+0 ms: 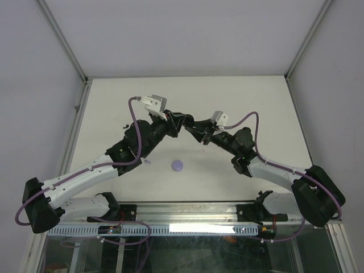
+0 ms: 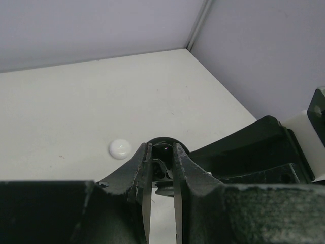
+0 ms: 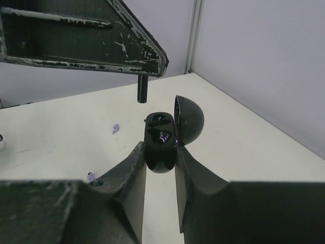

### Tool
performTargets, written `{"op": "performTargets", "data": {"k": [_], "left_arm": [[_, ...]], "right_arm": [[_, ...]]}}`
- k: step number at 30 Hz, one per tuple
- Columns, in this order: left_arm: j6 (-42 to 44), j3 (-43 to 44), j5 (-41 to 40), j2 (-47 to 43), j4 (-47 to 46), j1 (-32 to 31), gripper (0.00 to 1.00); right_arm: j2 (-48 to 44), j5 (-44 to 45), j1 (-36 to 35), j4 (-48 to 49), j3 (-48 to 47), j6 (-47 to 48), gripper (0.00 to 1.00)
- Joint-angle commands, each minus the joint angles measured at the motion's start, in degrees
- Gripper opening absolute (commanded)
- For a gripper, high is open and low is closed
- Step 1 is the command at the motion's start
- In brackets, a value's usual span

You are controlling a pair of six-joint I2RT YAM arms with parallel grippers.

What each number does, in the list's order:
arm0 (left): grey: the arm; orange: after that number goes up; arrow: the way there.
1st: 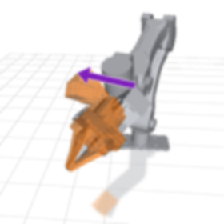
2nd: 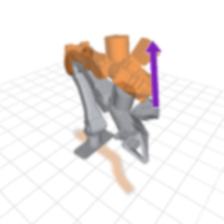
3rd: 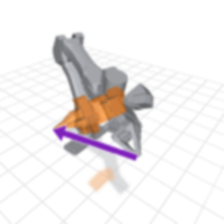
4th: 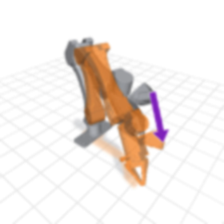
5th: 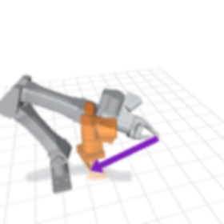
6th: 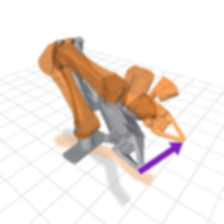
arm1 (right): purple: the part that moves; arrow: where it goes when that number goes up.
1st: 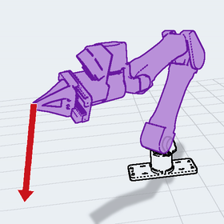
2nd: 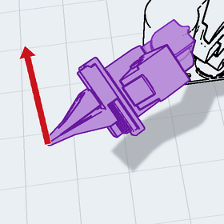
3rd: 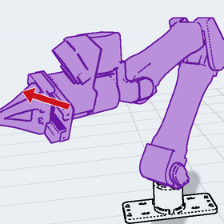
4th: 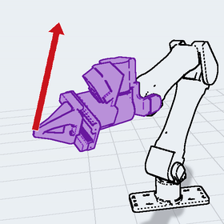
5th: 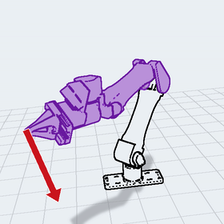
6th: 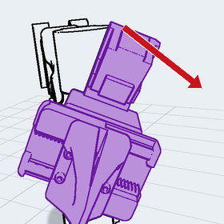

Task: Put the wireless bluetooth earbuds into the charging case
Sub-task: Place the earbud in the charging case.

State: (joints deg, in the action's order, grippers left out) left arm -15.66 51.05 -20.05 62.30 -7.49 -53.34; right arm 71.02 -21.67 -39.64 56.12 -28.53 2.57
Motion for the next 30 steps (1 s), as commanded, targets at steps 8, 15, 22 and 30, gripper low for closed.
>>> {"op": "performTargets", "data": {"k": [8, 15, 22, 30], "left_arm": [[3.8, -0.9, -3.5, 2.8, -6.3, -1.3, 0.10], [4.8, -1.0, -4.1, 4.4, -6.5, -1.6, 0.10], [5.6, -1.4, -3.1, 4.6, -6.4, -1.9, 0.10], [5.9, -1.1, -1.7, 5.1, -4.2, -2.7, 0.11]], "right_arm": [[-0.1, 0.3, -0.3, 5.8, 0.1, -1.7, 0.00], [0.1, -0.1, -0.3, 6.3, 0.1, -2.2, 0.00], [-0.3, 0.0, -0.2, 6.5, 0.3, -2.4, 0.00], [-1.0, 0.7, -0.2, 6.7, 0.7, -2.6, 0.00]]}}
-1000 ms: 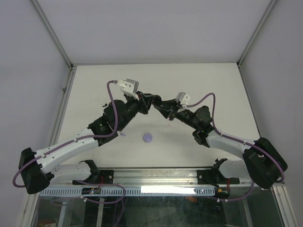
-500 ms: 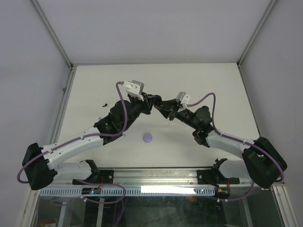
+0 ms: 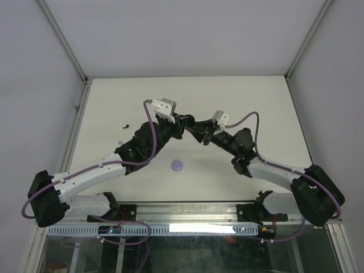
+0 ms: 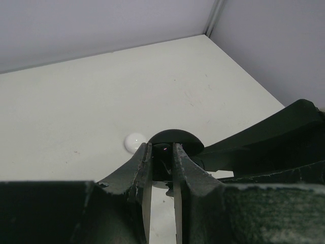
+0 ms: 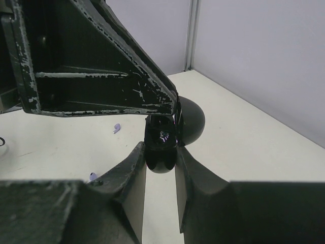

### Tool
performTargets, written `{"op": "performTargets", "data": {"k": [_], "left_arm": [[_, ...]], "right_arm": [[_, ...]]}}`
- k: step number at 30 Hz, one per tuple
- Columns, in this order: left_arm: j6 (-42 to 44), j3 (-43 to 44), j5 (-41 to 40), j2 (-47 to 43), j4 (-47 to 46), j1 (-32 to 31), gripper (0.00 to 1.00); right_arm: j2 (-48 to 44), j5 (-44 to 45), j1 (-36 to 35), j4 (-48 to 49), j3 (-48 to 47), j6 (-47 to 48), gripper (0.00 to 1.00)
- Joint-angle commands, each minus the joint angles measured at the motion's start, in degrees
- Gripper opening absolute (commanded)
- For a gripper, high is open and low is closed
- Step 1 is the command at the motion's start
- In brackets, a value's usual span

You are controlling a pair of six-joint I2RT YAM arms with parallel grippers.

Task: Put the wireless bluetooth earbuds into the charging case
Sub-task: Place the earbud in the charging case.

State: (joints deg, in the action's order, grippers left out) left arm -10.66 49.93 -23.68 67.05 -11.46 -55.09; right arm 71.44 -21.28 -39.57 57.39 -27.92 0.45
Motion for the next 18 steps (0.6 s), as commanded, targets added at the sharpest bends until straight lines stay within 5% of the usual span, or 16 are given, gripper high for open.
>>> {"op": "performTargets", "data": {"k": [1, 11, 18], "left_arm": [[0.8, 0.0, 1.8, 0.3, 0.1, -1.1, 0.11], [0.3, 1.0, 2.1, 1.5, 3.1, -1.5, 0.18], [-2.8, 2.3, -0.3, 1.0, 4.7, -1.5, 0.37]], "right_arm": [[-1.5, 0.3, -0.3, 5.5, 0.1, -0.4, 0.00], [-1.6, 0.1, -0.3, 5.9, 0.2, -1.0, 0.00], [-1.4, 0.6, -0.3, 5.9, 0.3, -1.1, 0.00]]}}
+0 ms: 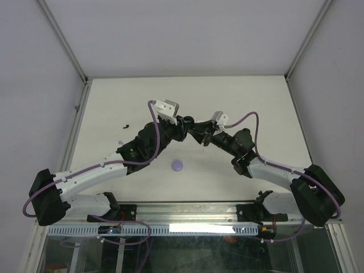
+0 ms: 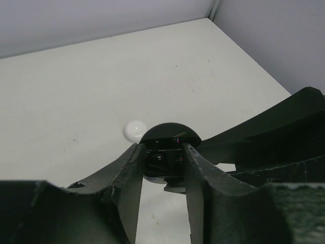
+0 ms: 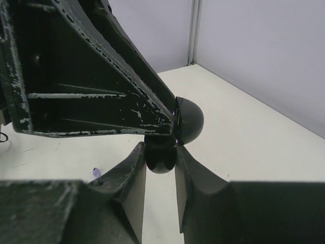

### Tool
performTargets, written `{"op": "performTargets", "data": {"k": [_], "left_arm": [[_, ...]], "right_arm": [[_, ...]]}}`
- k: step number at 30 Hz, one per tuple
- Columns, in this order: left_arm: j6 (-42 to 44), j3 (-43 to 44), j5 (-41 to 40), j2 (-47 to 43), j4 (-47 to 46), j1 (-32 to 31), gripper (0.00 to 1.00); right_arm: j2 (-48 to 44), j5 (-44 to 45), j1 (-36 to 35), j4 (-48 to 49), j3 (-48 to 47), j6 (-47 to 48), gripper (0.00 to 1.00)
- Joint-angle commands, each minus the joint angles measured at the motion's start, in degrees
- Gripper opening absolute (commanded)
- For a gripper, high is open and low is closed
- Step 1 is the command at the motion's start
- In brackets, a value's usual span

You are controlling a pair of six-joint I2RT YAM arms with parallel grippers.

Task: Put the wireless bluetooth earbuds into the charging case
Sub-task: Place the earbud in the charging case, then pick up the earbud from the center of the board.

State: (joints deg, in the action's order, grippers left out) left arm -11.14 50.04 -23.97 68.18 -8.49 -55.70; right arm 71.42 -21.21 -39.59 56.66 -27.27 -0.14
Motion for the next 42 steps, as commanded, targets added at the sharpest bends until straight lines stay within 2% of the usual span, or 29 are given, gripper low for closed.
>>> {"op": "performTargets", "data": {"k": [1, 4, 11, 22, 28, 32, 36, 42], "left_arm": [[-2.8, 2.5, 0.0, -0.4, 2.0, -0.9, 0.39], [-4.2, 3.6, -0.1, -1.2, 3.8, -0.9, 0.47], [-5.6, 6.2, -2.2, -3.8, 8.9, -0.8, 0.59], [-6.6, 9.6, -3.3, -7.0, 18.0, 2.6, 0.61], [-9.8, 9.3, 2.9, -6.6, 24.1, 13.3, 0.64], [-9.5, 8.2, 4.2, -5.1, 26.8, 18.9, 0.64], [-7.6, 8.2, 3.6, -1.5, 29.9, 25.4, 0.64], [-5.0, 9.5, 10.2, 6.2, 31.7, 37.4, 0.63]], "right_arm": [[-1.1, 0.7, -0.2, 6.6, -0.3, -0.5, 0.00], [-0.7, 1.5, -0.2, 7.2, 0.0, -0.6, 0.00], [-0.7, 2.9, -0.1, 7.0, 0.8, -0.7, 0.00], [-1.8, 4.2, 0.5, 7.2, 2.7, -1.6, 0.00], [-4.4, 4.9, 0.6, 4.8, 3.9, -1.1, 0.00], [-7.9, 6.5, 0.6, -0.1, 5.0, 0.4, 0.00], [-10.8, 8.6, 0.6, -3.1, 7.3, 2.1, 0.00], [-12.0, 9.7, 0.6, -4.3, 8.5, 2.4, 0.00]]}}
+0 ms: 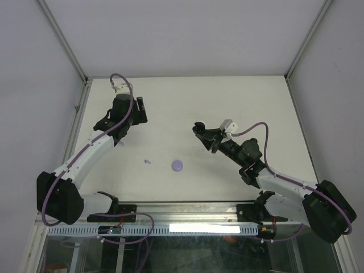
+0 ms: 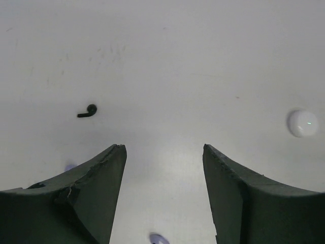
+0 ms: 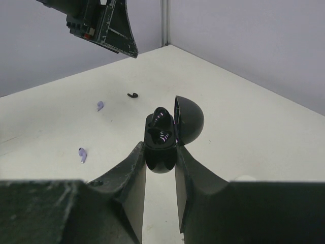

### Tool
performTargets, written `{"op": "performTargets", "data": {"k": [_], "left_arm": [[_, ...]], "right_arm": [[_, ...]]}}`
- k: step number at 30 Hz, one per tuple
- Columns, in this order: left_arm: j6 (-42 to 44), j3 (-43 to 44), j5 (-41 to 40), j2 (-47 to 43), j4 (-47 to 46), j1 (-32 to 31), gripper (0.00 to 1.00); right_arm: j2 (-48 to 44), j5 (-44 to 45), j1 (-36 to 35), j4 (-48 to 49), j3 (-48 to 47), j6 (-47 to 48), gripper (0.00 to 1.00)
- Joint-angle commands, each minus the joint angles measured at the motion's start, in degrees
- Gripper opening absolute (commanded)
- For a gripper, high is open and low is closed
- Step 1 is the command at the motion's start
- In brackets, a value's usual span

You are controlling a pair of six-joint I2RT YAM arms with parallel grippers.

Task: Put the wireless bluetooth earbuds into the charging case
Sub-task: Pick up the earbud from the center of the board.

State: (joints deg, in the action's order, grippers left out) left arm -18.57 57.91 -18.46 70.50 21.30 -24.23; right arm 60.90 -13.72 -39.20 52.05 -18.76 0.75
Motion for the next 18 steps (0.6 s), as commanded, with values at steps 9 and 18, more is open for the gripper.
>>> {"op": "performTargets", "data": {"k": [9, 18], "left_arm": [[8.7, 8.3, 4.6, 20.2, 6.0, 14.6, 0.48], [14.2, 16.7, 0.6, 32.2, 8.6, 16.7, 0.44]], "right_arm": [[-1.2, 2.5, 0.2, 0.4, 0.4, 1.8, 0.00], [-0.7, 2.4, 0.2, 0.5, 0.3, 2.1, 0.00]]}}
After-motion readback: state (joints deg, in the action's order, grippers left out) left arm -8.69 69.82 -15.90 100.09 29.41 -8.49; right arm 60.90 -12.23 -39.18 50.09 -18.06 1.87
